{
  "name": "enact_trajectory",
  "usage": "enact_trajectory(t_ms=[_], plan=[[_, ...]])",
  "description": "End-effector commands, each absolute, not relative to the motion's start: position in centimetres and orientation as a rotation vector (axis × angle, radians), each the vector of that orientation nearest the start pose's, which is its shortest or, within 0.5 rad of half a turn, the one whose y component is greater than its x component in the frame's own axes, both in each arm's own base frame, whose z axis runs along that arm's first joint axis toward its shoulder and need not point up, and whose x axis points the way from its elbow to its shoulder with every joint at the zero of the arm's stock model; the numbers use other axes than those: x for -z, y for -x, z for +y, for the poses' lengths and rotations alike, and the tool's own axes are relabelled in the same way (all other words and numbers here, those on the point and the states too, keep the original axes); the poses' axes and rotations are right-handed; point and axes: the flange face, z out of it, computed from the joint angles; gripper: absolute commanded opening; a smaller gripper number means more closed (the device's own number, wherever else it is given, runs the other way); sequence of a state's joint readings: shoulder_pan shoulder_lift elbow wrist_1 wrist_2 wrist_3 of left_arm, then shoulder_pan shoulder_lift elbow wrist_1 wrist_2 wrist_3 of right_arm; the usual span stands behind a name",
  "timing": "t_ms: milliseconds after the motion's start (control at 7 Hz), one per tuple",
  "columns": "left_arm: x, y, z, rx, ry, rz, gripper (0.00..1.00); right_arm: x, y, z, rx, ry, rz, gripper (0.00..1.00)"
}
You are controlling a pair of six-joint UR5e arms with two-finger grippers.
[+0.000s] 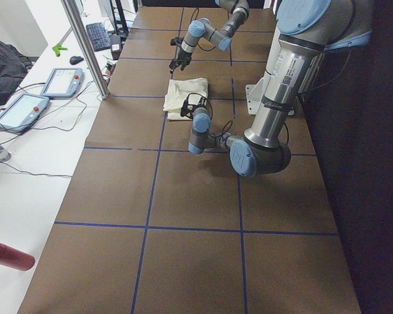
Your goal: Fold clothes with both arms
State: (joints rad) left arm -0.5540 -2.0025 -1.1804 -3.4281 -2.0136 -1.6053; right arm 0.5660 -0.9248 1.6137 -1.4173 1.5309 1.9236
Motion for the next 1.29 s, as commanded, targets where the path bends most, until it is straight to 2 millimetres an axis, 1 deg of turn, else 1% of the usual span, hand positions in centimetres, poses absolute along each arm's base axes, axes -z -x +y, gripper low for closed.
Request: enact_trajectory(t_ms=[0, 143, 286, 714, 1143], plan=[[-41.3, -48.2, -40.4, 0.061, -0.086, 1.855, 0.0, -24.4, 51.7, -49.1, -0.879, -0.132, -0.865, 1.0], [-42.3, -47.8, -40.1, 0.104, -0.039, 1.842, 0.0, -24.5, 51.6, -49.2, -0.88, -0.132, -0.863, 1.0], [-43.1, -47.6, -40.0, 0.116, -0.031, 1.829, 0.0, -24.5, 51.6, -49.2, -0.881, -0.134, -0.863, 1.0], [-42.2, -48.1, -40.4, 0.163, 0.004, 1.783, 0.0, -24.6, 51.5, -49.3, -0.881, -0.133, -0.861, 1.0], [-42.2, -48.6, -40.8, 0.186, 0.014, 1.735, 0.0, -24.6, 51.4, -49.3, -0.882, -0.134, -0.861, 1.0]])
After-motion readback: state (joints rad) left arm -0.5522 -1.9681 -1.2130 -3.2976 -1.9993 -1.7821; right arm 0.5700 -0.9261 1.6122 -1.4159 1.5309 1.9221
